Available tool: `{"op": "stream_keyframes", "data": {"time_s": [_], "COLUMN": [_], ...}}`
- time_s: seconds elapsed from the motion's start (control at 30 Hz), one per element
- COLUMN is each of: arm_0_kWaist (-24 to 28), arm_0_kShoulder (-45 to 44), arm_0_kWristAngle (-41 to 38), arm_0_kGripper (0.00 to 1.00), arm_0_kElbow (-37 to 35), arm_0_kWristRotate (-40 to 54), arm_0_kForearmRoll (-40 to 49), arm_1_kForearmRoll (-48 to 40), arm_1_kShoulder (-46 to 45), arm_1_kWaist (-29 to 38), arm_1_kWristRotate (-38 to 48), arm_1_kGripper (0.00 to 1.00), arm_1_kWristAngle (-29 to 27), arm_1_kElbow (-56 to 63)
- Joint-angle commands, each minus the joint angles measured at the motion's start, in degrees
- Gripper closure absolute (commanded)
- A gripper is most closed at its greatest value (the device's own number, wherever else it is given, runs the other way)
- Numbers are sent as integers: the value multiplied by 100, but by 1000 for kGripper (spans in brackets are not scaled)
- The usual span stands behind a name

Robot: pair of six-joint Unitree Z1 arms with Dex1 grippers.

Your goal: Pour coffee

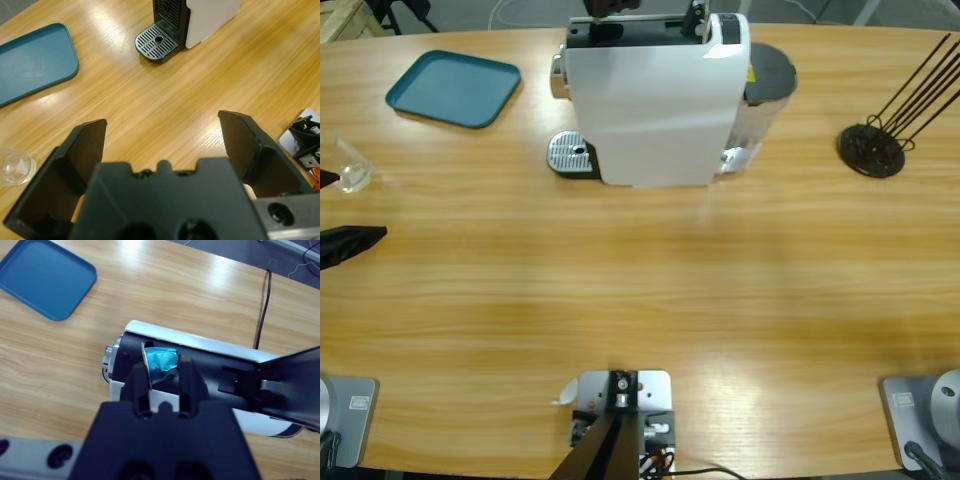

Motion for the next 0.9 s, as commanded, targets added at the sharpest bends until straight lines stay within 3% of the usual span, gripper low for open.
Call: {"op": "stream_keyframes", "data": {"time_s": [0.03, 0.47, 0.7, 0.9], "arm_0_kWaist": [-25, -25, -25, -25], "arm_0_kShoulder": [-89, -89, -84, -91], "arm_0_kWristAngle": [-37, -42, -46, -46], "arm_0_kGripper": [41, 41, 41, 42], "arm_0_kElbow": [230, 230, 230, 230], "arm_0_kWristRotate": [-55, -62, -70, -70], "arm_0_kForearmRoll": [-47, -49, -49, -49], "arm_1_kForearmRoll": [193, 375, 708, 755], "arm_1_kShoulder": [475, 619, 725, 799], "arm_1_kWaist": [-96, -98, -168, -203], "arm_1_kWristRotate": [224, 348, 506, 506], "arm_1_kGripper": [1000, 1000, 1000, 1000], "arm_1_kWristAngle": [141, 343, -1, 99], "arm_1_kElbow": [-18, -295, -440, -661]}}
